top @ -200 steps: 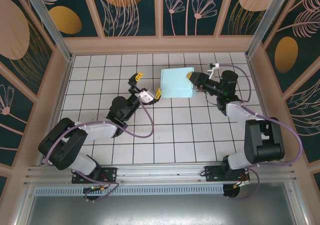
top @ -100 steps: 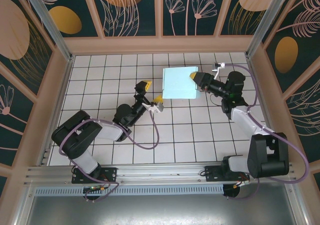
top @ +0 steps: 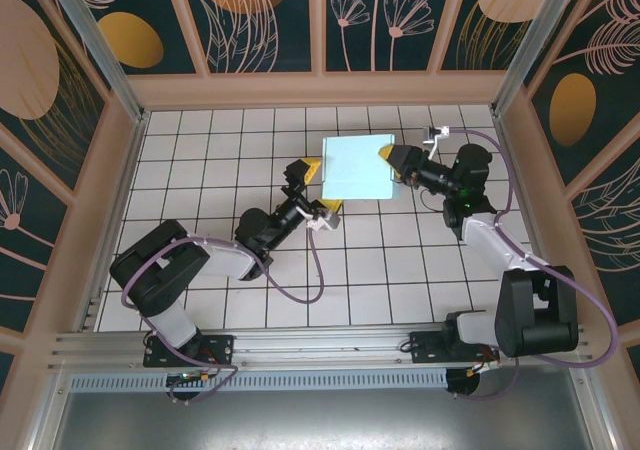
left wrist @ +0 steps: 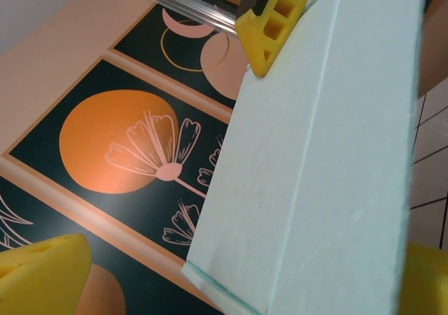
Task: Fold the paper box
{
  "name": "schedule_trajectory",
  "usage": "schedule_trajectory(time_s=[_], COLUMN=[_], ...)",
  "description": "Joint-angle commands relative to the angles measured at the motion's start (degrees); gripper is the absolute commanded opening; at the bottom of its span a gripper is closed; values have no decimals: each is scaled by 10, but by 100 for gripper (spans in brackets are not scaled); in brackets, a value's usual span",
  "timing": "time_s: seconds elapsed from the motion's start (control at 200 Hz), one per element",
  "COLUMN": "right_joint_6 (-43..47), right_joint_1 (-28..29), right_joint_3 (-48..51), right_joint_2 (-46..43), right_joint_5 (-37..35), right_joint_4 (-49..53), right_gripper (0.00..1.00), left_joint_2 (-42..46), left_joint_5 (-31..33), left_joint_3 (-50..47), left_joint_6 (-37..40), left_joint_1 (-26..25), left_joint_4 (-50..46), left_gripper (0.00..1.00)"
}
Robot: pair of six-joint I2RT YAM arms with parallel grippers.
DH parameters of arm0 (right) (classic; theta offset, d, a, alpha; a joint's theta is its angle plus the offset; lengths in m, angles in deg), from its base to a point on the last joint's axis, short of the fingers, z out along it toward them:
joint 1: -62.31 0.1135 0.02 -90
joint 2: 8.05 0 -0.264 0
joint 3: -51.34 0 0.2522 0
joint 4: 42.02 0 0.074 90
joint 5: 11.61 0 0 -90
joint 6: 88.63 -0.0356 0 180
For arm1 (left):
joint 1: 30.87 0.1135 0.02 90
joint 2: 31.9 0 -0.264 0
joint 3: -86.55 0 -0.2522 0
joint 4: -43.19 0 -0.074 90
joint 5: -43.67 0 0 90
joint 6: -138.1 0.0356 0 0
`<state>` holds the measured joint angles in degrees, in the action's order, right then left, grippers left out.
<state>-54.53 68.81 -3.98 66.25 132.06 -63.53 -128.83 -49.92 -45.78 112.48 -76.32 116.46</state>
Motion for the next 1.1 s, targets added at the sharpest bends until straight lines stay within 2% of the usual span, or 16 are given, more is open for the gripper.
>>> schedule_trajectory(time_s=[0.0,0.155,0.315,0.46,0.551,0.666,1.096], right_joint_6=[-23,-55,-73,-80,-82,-82,-69], right_joint_1=[1,3,7,8,8,10,13], right_joint_3=[7,17,17,18,17,15,12], right_joint_2=[3,17,24,26,26,27,28], right_joint_5=[25,30,33,34,33,32,21], right_joint_4=[-32,-64,-78,-76,-77,-79,-77], right_gripper=[47,47,46,46,46,46,47], left_joint_2=[4,-9,-42,-47,-47,-47,-40], left_joint_5=[7,25,44,51,50,53,61], left_joint_3=[26,36,34,37,38,36,23], left_joint_6=[-18,5,24,31,32,32,28], left_joint_1=[-2,-1,-2,-1,-2,-1,-1], left_joint_4=[-17,-12,55,57,56,57,57], left_gripper=[99,99,95,80,64,52,25])
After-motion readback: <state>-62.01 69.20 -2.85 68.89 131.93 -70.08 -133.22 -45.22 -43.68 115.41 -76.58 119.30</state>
